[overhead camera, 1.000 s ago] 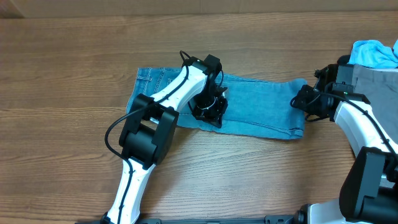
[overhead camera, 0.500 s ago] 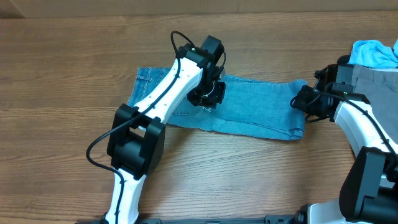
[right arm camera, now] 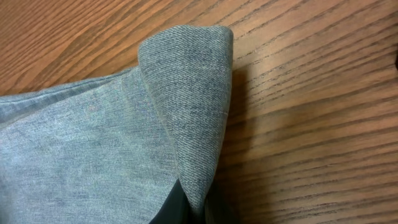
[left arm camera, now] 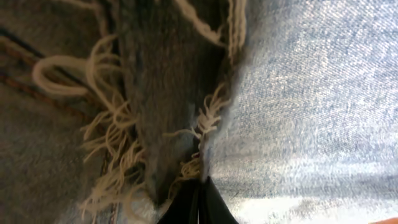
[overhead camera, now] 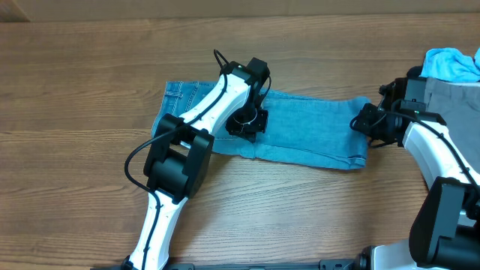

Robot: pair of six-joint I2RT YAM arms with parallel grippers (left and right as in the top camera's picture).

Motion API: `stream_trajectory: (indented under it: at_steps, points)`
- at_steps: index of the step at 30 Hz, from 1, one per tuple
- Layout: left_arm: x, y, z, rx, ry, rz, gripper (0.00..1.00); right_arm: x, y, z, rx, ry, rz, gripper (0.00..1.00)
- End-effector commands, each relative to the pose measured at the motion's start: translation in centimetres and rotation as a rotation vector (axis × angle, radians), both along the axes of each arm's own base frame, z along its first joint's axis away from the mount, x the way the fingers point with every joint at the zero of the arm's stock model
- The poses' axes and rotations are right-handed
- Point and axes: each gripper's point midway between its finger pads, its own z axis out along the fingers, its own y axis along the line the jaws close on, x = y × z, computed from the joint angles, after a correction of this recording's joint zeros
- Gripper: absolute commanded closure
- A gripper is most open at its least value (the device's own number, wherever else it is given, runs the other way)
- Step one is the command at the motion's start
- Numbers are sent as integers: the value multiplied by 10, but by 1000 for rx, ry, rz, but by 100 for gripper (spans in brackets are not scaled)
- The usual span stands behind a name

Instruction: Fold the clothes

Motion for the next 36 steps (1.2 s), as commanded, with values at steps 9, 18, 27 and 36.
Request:
stream_trajectory:
  at_steps: [9, 18, 27, 36]
  points:
    - [60, -14, 25, 2, -205, 74, 96, 12, -1, 22, -17, -68, 10, 96]
    - [49, -7, -26, 89, -130, 54, 96, 11, -1, 22, -17, -65, 10, 96]
    - [89, -22, 36, -3, -280, 80, 96, 11, -1, 22, -16, -63, 10, 96]
    - [96, -36, 26, -27, -330, 68, 96, 11, -1, 22, -16, -63, 10, 96]
